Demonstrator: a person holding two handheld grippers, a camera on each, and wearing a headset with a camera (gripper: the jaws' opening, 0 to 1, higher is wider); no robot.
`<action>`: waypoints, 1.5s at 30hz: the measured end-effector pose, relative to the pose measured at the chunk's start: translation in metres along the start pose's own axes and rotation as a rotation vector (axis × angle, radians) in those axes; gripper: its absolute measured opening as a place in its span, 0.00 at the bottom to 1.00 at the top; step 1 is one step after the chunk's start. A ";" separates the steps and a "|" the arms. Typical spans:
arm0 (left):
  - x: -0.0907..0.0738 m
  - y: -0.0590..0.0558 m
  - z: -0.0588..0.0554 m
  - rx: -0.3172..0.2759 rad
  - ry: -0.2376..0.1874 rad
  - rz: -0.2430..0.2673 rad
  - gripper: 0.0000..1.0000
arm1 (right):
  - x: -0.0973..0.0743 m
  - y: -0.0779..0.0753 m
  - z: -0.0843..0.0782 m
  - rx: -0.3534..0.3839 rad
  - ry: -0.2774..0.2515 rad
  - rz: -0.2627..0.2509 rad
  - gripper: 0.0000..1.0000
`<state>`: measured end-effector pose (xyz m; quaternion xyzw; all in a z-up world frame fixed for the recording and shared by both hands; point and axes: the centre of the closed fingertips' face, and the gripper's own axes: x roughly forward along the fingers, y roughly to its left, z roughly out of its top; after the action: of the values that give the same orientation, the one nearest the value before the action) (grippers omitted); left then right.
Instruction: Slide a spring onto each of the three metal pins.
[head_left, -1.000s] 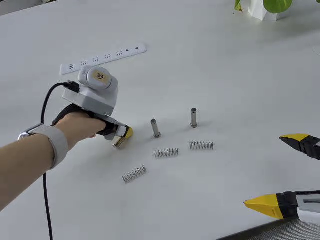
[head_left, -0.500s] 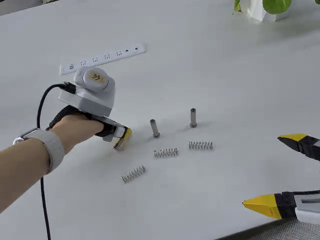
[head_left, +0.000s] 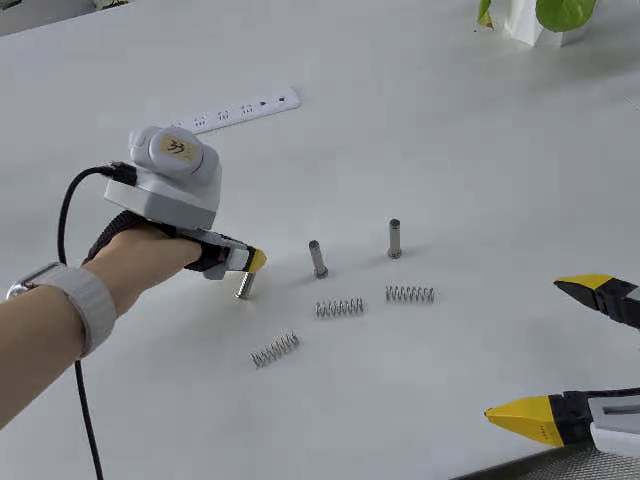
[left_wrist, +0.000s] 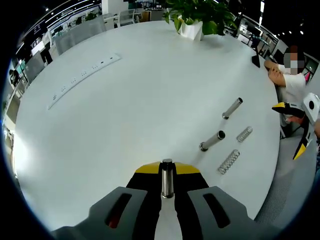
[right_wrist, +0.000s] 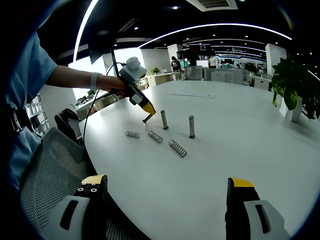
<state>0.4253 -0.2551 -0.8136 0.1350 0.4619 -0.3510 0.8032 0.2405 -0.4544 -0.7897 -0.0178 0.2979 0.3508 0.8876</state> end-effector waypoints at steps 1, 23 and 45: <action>0.000 0.000 0.000 -0.001 0.000 -0.001 0.04 | 0.000 0.000 0.000 0.000 -0.001 0.001 0.99; -0.026 0.004 -0.005 -0.020 -0.040 0.009 0.04 | 0.006 0.006 0.003 -0.015 0.008 0.025 0.99; -0.034 0.004 -0.022 0.041 -0.037 0.033 0.04 | 0.007 0.009 0.002 -0.018 0.009 0.030 0.99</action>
<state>0.4028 -0.2254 -0.7971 0.1527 0.4375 -0.3495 0.8143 0.2399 -0.4427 -0.7906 -0.0228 0.2990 0.3666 0.8807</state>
